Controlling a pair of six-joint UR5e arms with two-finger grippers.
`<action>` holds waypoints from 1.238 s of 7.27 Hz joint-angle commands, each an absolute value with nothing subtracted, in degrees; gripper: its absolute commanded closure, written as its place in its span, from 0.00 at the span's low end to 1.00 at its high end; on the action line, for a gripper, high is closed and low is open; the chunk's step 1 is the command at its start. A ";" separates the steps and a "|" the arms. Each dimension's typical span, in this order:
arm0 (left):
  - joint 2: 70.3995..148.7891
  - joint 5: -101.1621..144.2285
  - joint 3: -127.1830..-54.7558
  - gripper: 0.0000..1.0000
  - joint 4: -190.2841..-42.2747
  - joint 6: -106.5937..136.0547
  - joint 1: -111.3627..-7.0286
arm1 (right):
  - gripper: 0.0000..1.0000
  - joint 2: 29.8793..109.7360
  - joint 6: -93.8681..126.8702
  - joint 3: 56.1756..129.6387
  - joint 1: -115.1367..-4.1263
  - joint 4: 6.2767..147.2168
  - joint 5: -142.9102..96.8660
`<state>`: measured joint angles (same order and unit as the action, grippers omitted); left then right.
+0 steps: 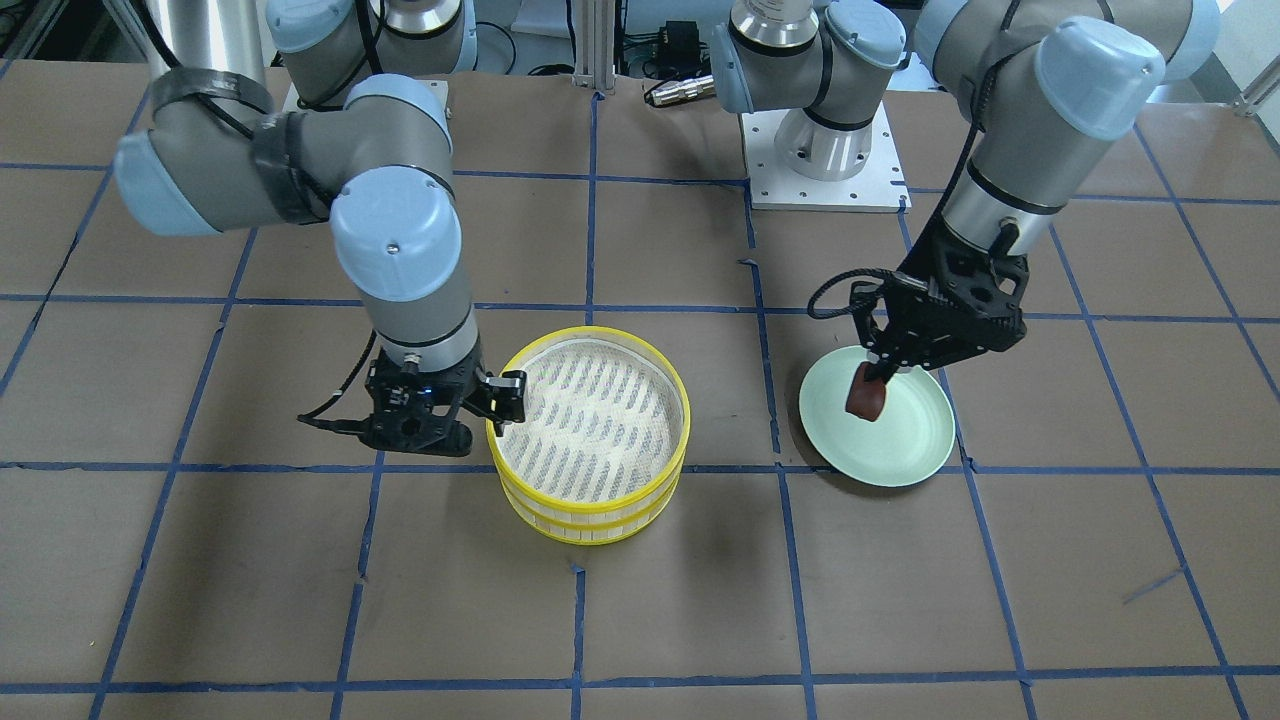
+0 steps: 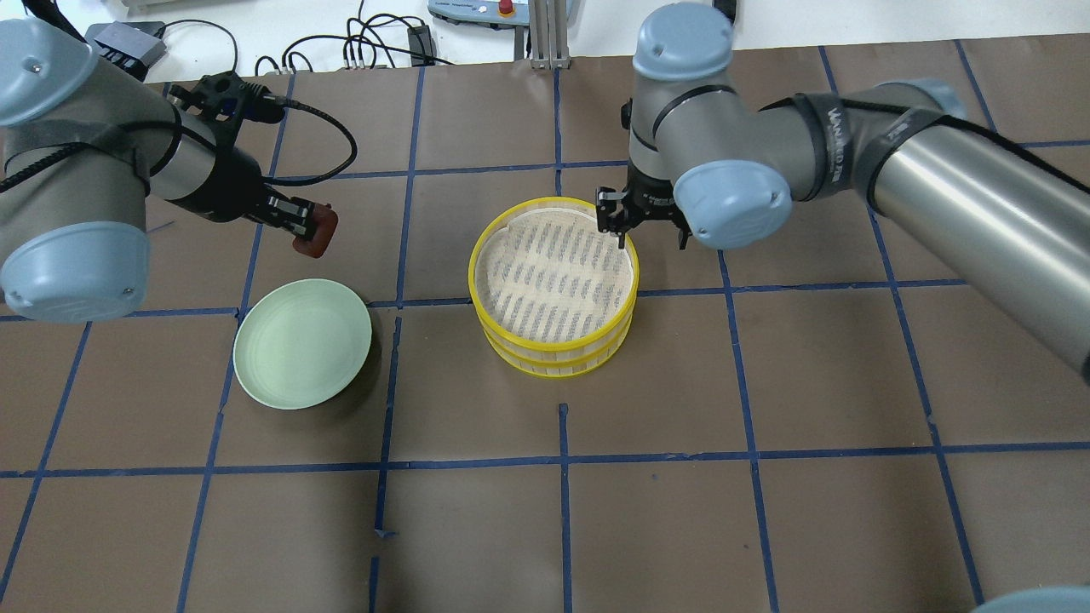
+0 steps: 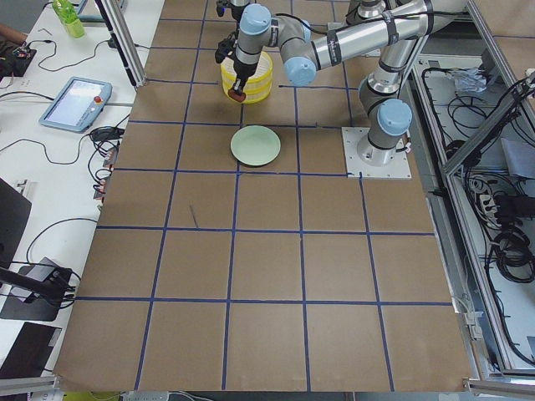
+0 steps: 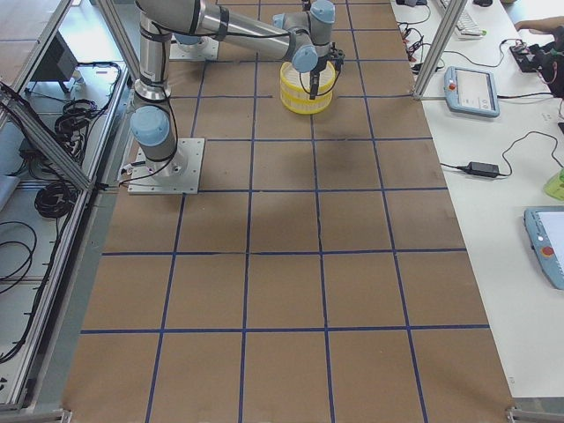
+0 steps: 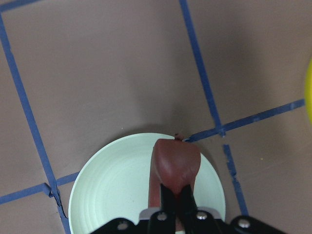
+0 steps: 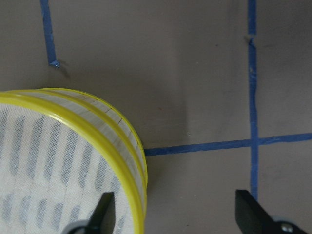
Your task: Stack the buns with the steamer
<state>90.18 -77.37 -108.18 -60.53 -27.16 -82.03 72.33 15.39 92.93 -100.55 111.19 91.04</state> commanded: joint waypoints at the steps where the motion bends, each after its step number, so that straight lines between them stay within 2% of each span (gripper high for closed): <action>1: 94.01 -75.59 -106.71 0.98 -55.76 -15.98 -91.71 | 0.00 79.16 9.45 89.13 -94.43 99.46 91.14; 2: 98.65 -75.93 -104.00 0.98 -49.63 -7.99 -96.28 | 0.00 83.02 8.62 88.43 -91.78 94.18 90.88; 4: 102.73 -75.94 -99.94 0.98 -48.69 7.31 -100.70 | 0.00 86.83 8.79 88.32 -92.54 90.62 91.05; 5: 103.61 -76.11 -100.02 0.92 -47.91 14.34 -102.46 | 0.00 86.92 8.44 88.16 -92.72 91.40 90.36; 6: 103.88 -76.29 -100.37 0.19 -47.64 14.50 -102.65 | 0.00 86.92 8.35 88.15 -92.99 91.41 90.35; 7: 103.89 -76.29 -100.37 0.00 -47.46 14.07 -102.66 | 0.00 87.10 8.26 88.33 -92.99 91.41 90.35; 9: 103.54 -77.60 -100.37 0.00 -47.46 13.89 -102.66 | 0.00 87.01 8.26 88.42 -92.99 91.41 90.26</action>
<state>103.64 -76.98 -100.36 -47.51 13.89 -102.61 86.99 8.28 88.36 -92.96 91.40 90.30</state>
